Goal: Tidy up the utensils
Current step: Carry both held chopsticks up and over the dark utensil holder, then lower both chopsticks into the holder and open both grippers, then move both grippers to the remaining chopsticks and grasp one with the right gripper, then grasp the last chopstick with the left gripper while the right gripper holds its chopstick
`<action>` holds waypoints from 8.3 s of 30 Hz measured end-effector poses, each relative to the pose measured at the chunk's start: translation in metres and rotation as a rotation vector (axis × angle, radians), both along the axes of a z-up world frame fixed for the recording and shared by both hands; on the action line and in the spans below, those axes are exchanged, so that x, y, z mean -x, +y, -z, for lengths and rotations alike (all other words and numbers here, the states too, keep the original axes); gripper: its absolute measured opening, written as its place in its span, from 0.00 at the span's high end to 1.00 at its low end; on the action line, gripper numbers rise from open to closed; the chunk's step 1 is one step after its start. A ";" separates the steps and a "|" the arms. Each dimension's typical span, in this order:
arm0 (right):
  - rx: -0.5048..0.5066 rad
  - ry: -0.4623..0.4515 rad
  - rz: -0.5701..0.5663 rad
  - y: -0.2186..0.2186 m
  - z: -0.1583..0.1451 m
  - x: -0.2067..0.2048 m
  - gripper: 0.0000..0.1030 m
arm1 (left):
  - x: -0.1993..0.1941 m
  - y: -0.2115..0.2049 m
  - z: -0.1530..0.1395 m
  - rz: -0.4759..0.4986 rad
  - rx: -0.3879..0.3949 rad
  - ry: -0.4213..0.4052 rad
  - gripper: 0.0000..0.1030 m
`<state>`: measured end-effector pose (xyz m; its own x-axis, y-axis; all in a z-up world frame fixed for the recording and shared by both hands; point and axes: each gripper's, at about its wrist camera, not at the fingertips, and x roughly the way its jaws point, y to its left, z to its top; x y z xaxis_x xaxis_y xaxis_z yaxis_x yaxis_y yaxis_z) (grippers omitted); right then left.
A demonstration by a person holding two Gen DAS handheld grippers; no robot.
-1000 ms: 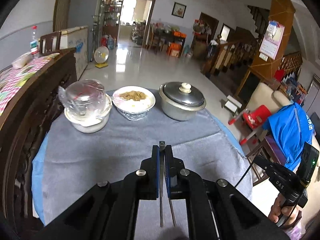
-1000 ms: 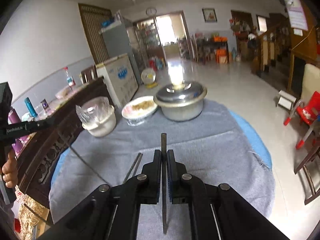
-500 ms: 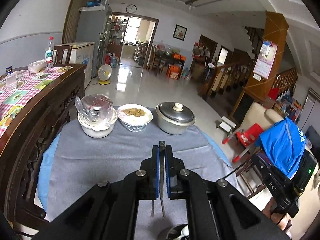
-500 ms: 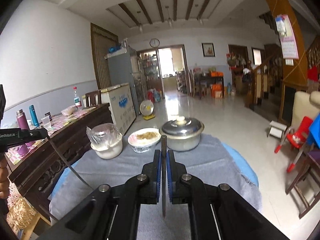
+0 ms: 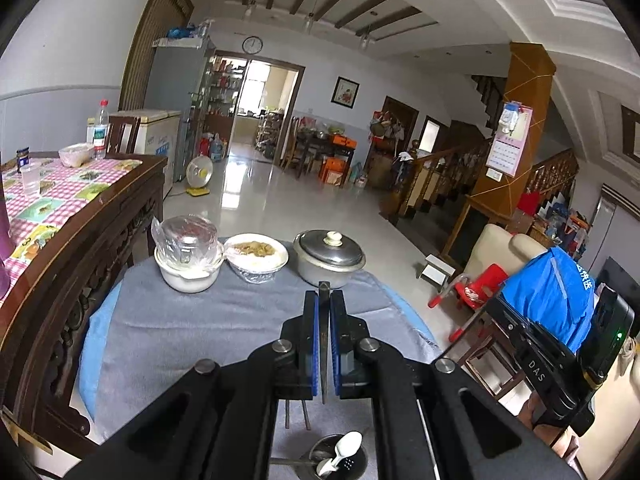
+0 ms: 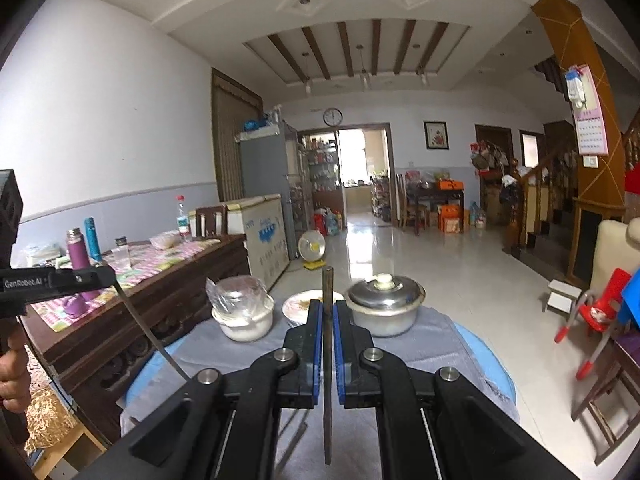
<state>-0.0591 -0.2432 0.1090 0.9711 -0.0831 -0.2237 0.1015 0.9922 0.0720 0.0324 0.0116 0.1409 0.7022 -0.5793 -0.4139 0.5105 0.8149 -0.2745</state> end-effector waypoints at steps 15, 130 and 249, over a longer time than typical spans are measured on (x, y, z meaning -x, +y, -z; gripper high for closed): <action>0.014 -0.077 -0.073 0.021 -0.025 0.025 0.94 | 0.040 0.009 -0.018 0.023 0.024 -0.051 0.95; -0.375 0.277 -0.079 -0.026 0.094 -0.031 0.90 | 0.034 -0.003 0.106 -0.027 -0.129 0.223 0.50; -0.274 1.025 -0.134 -0.100 0.287 -0.347 0.92 | -0.299 -0.212 0.307 0.362 -0.431 0.643 0.50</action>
